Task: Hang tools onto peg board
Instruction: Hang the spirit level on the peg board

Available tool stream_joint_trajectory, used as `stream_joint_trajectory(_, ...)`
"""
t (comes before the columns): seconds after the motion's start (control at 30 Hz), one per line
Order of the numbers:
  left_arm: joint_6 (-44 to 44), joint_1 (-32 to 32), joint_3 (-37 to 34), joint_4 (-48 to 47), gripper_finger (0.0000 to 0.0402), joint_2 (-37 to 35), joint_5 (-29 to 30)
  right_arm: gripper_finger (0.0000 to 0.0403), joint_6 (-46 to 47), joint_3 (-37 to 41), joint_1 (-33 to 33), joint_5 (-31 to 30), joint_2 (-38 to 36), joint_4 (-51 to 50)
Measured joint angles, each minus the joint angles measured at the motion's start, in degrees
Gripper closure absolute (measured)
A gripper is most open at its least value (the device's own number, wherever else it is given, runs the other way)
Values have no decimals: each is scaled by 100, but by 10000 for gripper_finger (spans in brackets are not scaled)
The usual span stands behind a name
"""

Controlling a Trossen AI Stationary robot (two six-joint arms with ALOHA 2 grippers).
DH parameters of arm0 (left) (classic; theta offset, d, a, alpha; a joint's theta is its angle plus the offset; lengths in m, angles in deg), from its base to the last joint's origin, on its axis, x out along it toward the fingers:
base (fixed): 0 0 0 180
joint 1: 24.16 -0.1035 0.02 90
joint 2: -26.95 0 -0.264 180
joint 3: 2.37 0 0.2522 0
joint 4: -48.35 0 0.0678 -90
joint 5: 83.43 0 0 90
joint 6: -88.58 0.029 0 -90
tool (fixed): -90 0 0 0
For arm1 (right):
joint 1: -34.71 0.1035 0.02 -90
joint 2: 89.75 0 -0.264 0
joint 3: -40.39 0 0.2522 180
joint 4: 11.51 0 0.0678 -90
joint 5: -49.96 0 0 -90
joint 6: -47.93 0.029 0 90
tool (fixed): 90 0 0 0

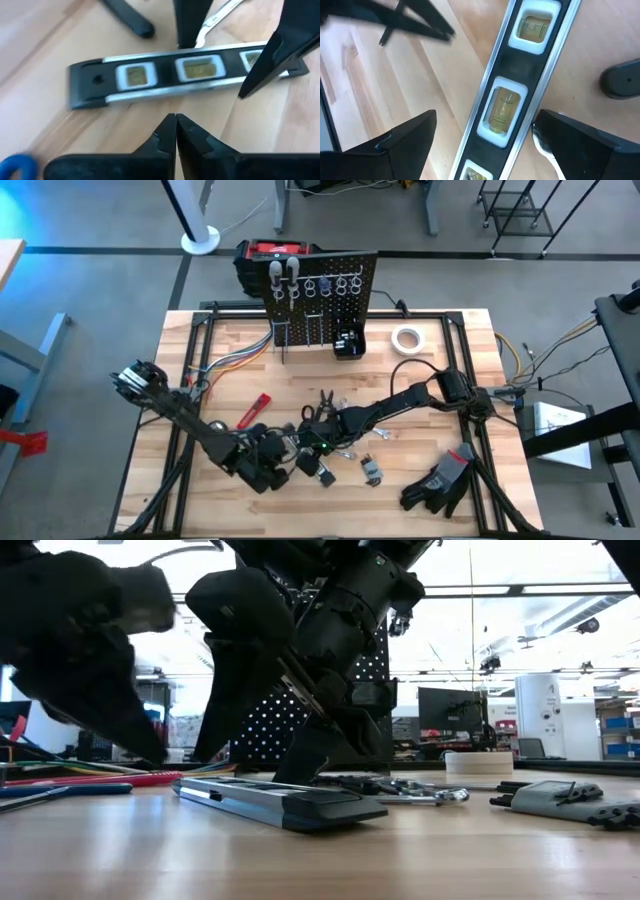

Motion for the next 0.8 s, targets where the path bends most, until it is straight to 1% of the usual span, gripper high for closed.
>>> stream_joint_trajectory(0.07,-193,95,-11,-493,401,-249,17,49,16,0,0,-10,0,-4)
stream_joint_trajectory(0.2,-690,320,-22,-1954,401,-940,144,49,332,0,0,-199,0,-4)
stream_joint_trajectory(0.3,-1276,518,-22,-3027,401,-1646,528,49,312,0,1,-253,0,-29)
stream_joint_trajectory(0.37,-1490,637,-22,-3408,401,-2111,735,49,243,-2,13,-345,-2,-94)
stream_joint_trajectory(0.43,-1521,704,-22,-3557,401,-2520,913,49,97,-10,36,-470,17,-208)
stream_joint_trajectory(0.57,-1133,721,-22,-3413,401,-3034,1310,49,20,-24,39,-668,11,-610)
stream_joint_trajectory(0.73,-1056,721,-20,-3184,401,-3240,1543,49,40,-239,154,-625,22,-933)
stream_joint_trajectory(0.8,-1069,721,-9,-3047,401,-3202,1538,49,-71,-445,265,-858,45,-1084)
